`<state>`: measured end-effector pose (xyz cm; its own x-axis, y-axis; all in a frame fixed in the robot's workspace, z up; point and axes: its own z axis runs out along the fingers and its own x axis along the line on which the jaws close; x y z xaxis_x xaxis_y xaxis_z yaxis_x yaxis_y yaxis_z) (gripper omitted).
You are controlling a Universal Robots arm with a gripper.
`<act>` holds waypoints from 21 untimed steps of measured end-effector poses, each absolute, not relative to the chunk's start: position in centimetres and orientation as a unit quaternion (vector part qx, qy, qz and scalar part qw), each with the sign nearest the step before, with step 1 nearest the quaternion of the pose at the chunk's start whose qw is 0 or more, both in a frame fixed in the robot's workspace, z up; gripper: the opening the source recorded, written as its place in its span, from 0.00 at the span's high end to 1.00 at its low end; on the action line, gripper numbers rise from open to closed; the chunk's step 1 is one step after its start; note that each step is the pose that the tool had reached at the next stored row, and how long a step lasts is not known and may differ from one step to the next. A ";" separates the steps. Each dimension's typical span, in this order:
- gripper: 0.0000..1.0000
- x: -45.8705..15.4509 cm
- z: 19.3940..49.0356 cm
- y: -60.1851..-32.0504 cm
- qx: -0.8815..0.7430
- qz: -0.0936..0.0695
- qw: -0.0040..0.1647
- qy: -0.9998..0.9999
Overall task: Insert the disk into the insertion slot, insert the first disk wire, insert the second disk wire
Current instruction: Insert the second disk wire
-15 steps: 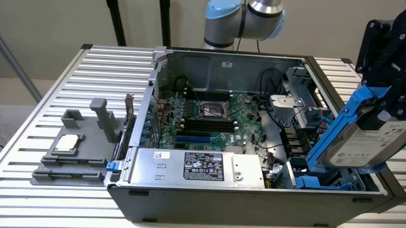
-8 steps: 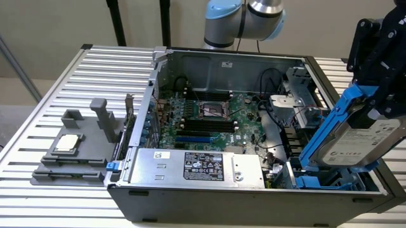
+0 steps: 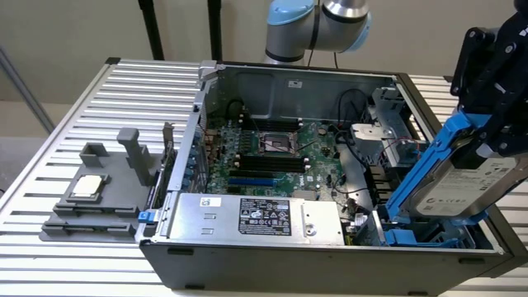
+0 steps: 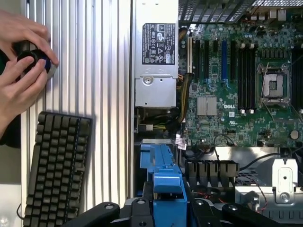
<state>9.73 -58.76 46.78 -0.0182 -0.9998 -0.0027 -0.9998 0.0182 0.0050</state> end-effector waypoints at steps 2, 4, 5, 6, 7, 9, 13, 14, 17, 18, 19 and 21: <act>0.68 9.9 46.6 -58.7 0.701 -0.003 0.001 -0.713; 0.68 9.9 46.5 -58.8 0.701 -0.004 0.001 -0.713; 0.68 9.9 46.4 -58.8 0.701 -0.004 0.000 -0.713; 0.68 9.9 46.4 -58.8 0.701 -0.006 -0.001 -0.713; 0.68 9.9 46.4 -58.8 0.701 -0.008 -0.003 -0.713; 0.68 9.9 46.4 -58.8 0.701 -0.012 -0.007 -0.713; 0.68 10.3 46.3 -58.8 0.701 -0.014 -0.008 -0.713; 0.68 10.3 46.3 -58.8 0.701 -0.014 -0.008 -0.713; 0.68 10.3 46.1 -58.8 0.701 -0.014 -0.008 -0.713; 0.68 10.4 46.0 -58.8 0.701 -0.015 -0.007 -0.713; 0.68 10.4 45.9 -58.8 0.701 -0.015 -0.007 -0.713; 0.68 10.4 45.7 -58.8 0.701 -0.015 -0.007 -0.713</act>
